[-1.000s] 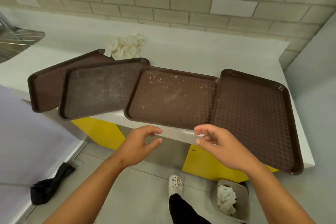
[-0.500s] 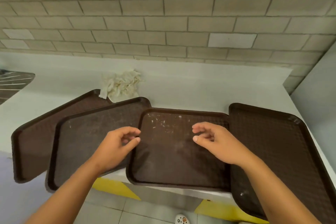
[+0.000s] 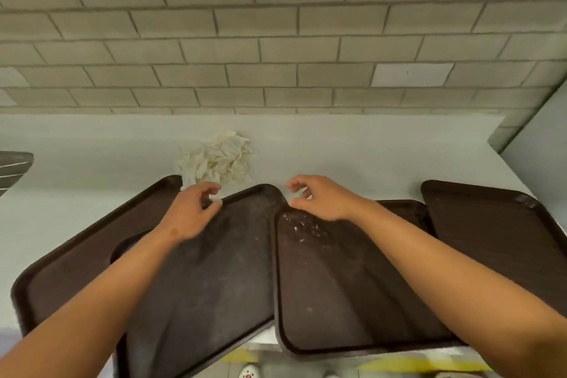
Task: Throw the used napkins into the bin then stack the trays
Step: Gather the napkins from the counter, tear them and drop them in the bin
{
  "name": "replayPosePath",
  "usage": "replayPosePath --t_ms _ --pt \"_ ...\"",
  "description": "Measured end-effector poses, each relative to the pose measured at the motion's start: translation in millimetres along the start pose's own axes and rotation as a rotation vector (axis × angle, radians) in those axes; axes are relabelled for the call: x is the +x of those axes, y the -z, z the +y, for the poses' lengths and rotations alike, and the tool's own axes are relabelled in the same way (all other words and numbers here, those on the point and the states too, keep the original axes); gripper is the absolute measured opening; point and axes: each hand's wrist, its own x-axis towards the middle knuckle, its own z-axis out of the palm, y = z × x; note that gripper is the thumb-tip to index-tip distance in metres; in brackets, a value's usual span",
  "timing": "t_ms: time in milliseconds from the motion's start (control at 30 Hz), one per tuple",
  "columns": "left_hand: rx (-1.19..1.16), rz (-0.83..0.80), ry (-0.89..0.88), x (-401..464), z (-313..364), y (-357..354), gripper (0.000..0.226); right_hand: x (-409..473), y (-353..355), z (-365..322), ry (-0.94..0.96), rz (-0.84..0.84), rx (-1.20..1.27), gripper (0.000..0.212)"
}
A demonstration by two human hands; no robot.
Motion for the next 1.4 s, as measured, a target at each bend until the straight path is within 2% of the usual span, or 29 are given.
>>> replayPosePath --t_ms 167,267,400,567,933,1067,1167,1300,1400 --pt "0.165 -0.038 -0.085 60.7 -39.9 20.3 0.048 78.5 -24.2 -34.0 -0.013 -0.008 -0.101 0.057" --pt "0.233 -0.132 -0.131 88.0 -66.2 30.1 0.060 123.2 -39.3 -47.7 -0.015 -0.033 -0.245 0.068" --pt "0.326 -0.270 -0.147 120.5 -92.6 39.5 0.076 168.0 -57.1 -54.4 -0.065 -0.077 -0.313 0.080" --pt "0.277 -0.337 -0.159 150.3 -107.1 38.1 0.069 201.5 -77.4 -52.0 -0.138 -0.130 -0.334 0.083" --pt "0.227 -0.365 -0.127 172.9 -113.5 10.9 0.056 229.4 -94.5 -37.9 -0.254 -0.106 -0.354 0.067" --pt "0.215 -0.315 -0.165 174.0 -112.7 5.7 0.036 231.6 -93.8 -34.3 -0.253 -0.075 -0.402 0.057" --pt "0.169 -0.302 -0.128 173.4 -113.7 2.9 0.024 235.1 -93.2 -31.0 -0.254 -0.055 -0.416 0.044" --pt "0.154 -0.240 -0.080 172.7 -108.6 -2.2 0.033 236.6 -89.5 -26.8 -0.270 -0.019 -0.407 0.029" --pt "0.211 -0.271 -0.064 172.1 -105.4 -4.8 0.042 233.6 -84.7 -19.6 -0.284 0.011 -0.359 0.026"
